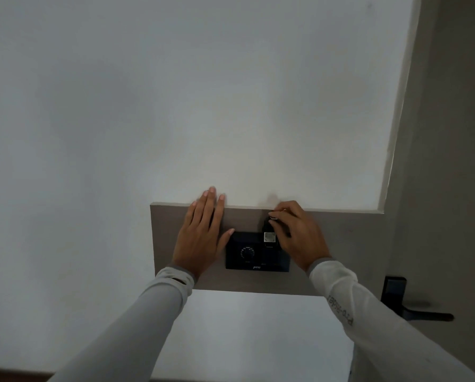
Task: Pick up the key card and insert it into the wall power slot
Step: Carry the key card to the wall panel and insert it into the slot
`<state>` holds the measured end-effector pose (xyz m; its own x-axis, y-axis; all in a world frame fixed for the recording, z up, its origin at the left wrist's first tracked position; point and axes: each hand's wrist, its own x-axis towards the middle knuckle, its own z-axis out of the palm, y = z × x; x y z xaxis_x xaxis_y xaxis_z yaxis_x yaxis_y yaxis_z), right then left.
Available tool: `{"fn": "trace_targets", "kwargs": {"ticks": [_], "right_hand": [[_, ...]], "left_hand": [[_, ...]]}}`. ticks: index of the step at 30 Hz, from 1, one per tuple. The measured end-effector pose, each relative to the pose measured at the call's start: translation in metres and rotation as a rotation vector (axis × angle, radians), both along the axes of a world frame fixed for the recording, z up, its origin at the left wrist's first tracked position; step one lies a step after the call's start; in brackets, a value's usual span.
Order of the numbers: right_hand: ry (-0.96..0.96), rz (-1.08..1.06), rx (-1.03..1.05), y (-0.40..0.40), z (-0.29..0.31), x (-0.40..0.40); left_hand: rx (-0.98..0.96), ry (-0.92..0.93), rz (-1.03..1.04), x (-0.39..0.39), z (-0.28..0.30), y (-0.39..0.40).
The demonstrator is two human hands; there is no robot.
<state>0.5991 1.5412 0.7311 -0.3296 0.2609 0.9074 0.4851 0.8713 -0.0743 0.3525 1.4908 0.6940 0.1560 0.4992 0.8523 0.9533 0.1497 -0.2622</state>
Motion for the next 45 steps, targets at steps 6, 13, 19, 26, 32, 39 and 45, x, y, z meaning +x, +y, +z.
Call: {"fn": "trace_targets", "kwargs": {"ticks": [6, 13, 19, 26, 32, 39, 45], "right_hand": [[-0.185, -0.245, 0.203, -0.001, -0.011, 0.013], [-0.280, -0.251, 0.158, -0.006, -0.013, 0.016], [-0.312, -0.175, 0.176, -0.005, -0.009, 0.021], [-0.285, -0.156, 0.281, -0.007, -0.005, 0.024], [-0.222, -0.084, 0.014, -0.017, 0.018, 0.014], [-0.143, -0.132, -0.266, -0.018, 0.034, -0.010], [0.169, -0.008, -0.561, -0.023, 0.045, -0.023]], "left_hand": [[-0.016, -0.023, 0.003, 0.005, 0.002, -0.004], [-0.021, -0.040, -0.003, 0.008, 0.003, -0.004], [-0.025, -0.062, -0.004, 0.011, 0.002, -0.003], [-0.036, -0.053, -0.011, 0.010, 0.005, -0.007], [-0.046, -0.066, -0.016, 0.012, 0.007, -0.008], [-0.058, -0.045, -0.012, 0.007, 0.007, -0.009], [-0.057, -0.053, -0.021, 0.006, 0.005, -0.006]]}}
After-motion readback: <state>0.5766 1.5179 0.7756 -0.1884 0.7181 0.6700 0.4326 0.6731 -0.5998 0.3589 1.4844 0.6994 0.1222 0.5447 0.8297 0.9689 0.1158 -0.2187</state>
